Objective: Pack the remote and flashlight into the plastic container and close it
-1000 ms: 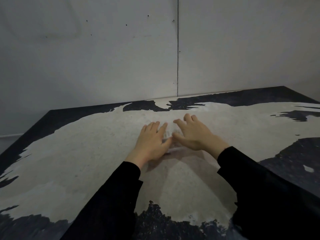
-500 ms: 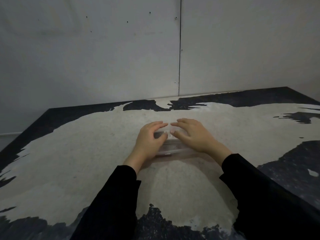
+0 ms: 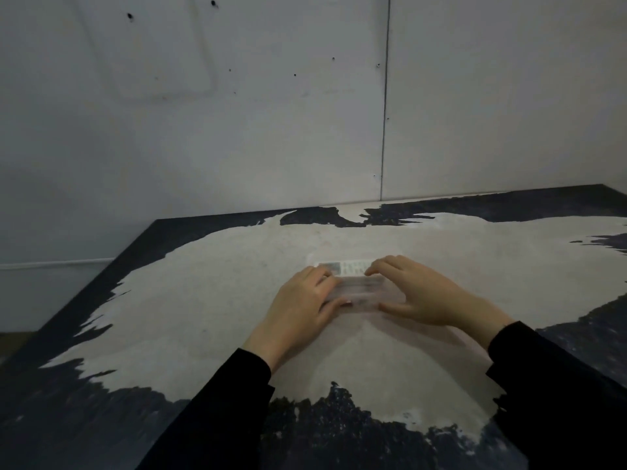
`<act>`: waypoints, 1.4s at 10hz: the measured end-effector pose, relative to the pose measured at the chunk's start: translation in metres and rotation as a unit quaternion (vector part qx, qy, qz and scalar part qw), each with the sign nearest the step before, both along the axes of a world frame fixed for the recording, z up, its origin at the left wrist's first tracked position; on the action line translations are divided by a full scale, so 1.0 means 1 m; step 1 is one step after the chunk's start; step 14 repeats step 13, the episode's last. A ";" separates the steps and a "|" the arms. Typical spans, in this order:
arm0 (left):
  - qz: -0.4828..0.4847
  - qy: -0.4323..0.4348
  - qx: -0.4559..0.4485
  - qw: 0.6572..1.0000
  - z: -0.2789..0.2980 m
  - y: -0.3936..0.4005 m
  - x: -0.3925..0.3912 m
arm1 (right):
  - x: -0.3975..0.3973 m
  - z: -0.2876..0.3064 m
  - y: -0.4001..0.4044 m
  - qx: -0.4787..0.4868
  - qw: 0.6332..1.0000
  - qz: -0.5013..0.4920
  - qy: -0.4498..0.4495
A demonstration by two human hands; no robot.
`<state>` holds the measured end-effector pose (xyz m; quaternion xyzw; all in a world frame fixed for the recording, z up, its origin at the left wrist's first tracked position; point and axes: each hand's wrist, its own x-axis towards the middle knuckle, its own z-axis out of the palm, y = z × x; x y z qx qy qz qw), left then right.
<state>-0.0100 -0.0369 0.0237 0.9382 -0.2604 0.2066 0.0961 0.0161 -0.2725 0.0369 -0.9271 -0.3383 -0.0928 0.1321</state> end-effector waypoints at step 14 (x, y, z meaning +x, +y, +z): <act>0.360 0.053 0.078 0.928 0.035 0.253 0.155 | 0.171 0.021 0.301 -0.087 0.996 -0.019 -0.026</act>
